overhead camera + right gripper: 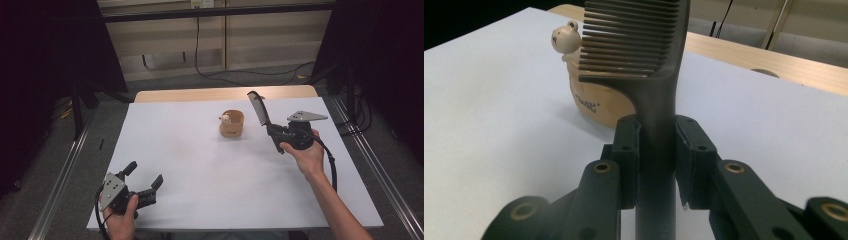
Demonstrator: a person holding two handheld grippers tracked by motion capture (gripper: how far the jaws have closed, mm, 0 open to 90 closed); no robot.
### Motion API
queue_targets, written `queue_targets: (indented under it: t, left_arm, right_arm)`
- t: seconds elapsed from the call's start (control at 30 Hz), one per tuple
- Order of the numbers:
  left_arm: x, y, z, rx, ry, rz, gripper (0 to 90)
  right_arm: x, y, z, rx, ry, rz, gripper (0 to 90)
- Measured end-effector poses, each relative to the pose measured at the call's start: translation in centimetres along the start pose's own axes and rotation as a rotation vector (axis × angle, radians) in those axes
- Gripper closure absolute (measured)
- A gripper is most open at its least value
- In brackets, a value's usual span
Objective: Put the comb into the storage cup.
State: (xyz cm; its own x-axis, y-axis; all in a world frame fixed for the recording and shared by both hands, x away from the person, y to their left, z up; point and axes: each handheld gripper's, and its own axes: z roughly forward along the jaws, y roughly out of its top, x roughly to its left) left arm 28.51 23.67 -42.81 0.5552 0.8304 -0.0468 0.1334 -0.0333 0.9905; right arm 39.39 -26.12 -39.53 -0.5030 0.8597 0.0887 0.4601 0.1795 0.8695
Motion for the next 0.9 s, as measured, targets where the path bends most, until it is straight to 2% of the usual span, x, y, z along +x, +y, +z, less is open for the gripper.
queue_targets:
  t: [0.07,0.1,0.17,0.37,0.57,0.7,0.9]
  left_arm:
    - [0.0,0.0,0.0,0.001,0.001,0.001,2.1]
    - [0.0,0.0,0.0,0.000,0.001,0.000,2.1]
    - [0.0,0.0,0.0,0.001,0.001,0.001,2.1]
    - [0.0,0.0,0.0,0.002,0.000,0.003,2.1]
    - [0.0,0.0,0.1,-0.001,-0.005,-0.002,2.1]
    - [0.0,0.1,0.2,-0.001,-0.006,0.002,2.1]
    - [0.1,0.1,0.1,-0.003,-0.008,0.004,2.1]
  right_arm:
    - [0.0,0.0,0.0,-0.007,0.000,-0.002,73.0]
    - [0.2,0.2,-0.2,-0.025,-0.022,-0.006,73.0]
    - [0.2,0.3,-0.3,-0.035,-0.039,-0.002,73.0]
    - [0.2,0.6,-0.5,-0.048,-0.051,-0.009,73.0]
    - [0.6,1.0,-0.4,-0.053,-0.034,-0.018,73.0]
    - [1.2,1.5,-0.1,-0.092,-0.002,-0.040,73.0]
    - [1.8,2.3,0.3,-0.127,0.006,-0.055,73.0]
